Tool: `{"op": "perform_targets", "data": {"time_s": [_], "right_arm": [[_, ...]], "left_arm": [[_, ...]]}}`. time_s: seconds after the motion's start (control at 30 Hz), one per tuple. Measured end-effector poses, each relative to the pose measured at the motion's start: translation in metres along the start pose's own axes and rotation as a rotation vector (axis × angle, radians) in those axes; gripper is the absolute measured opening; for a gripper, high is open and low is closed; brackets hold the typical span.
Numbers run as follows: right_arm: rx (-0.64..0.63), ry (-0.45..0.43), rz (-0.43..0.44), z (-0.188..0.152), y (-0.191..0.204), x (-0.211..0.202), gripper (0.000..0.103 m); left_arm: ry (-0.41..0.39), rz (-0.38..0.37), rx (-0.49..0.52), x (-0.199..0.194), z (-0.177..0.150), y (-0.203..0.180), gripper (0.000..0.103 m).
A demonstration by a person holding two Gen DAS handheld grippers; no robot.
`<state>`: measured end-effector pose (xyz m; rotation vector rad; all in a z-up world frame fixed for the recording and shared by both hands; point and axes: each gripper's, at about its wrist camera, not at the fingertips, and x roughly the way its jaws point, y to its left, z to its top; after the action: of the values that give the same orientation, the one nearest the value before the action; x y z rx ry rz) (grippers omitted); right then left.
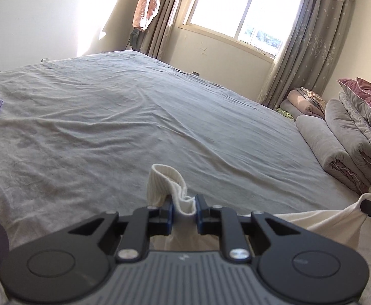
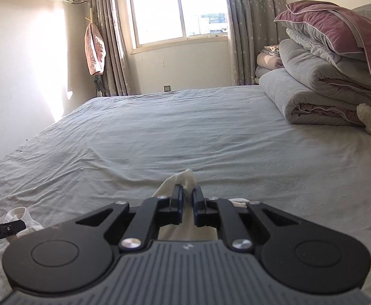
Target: Fold clothes
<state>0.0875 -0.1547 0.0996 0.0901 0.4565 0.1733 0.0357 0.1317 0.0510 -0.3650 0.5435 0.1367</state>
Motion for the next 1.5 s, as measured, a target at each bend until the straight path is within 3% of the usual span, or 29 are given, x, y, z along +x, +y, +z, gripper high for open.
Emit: {"op": "perform_targets", "data": {"time_s": [0.37,0.47,0.5,0.57,0.6,0.67,0.9,1.3,1.5], "right_arm": [[-0.012,0.058,0.031,-0.010,0.015,0.038,0.010],[0.011,0.092,0.053,-0.013,0.014,0.038,0.016],[0.014,0.102,0.055,-0.013,0.014,0.036,0.020],[0.011,0.106,0.056,-0.012,0.011,0.028,0.039],[0.006,0.097,0.055,-0.012,0.009,0.023,0.054],[-0.006,0.082,0.051,-0.013,0.005,0.011,0.059],[0.016,0.141,0.039,-0.030,-0.023,-0.017,0.060],[0.217,0.273,0.065,-0.085,-0.066,-0.019,0.060],[0.212,0.295,0.112,-0.089,-0.060,-0.002,0.060]], "left_arm": [[0.055,0.054,-0.039,0.017,-0.001,0.017,0.020],[0.066,0.056,-0.036,0.017,-0.001,0.017,0.026],[0.070,0.056,-0.034,0.016,-0.001,0.017,0.027],[0.074,0.052,-0.024,0.015,0.000,0.016,0.033],[0.074,0.047,-0.021,0.013,0.001,0.015,0.039],[0.076,0.037,-0.016,0.011,0.001,0.014,0.045],[0.123,-0.064,0.064,0.004,-0.008,-0.010,0.058],[0.257,-0.351,0.322,-0.003,-0.053,-0.074,0.056],[0.332,-0.467,0.422,0.001,-0.080,-0.100,0.051]]}}
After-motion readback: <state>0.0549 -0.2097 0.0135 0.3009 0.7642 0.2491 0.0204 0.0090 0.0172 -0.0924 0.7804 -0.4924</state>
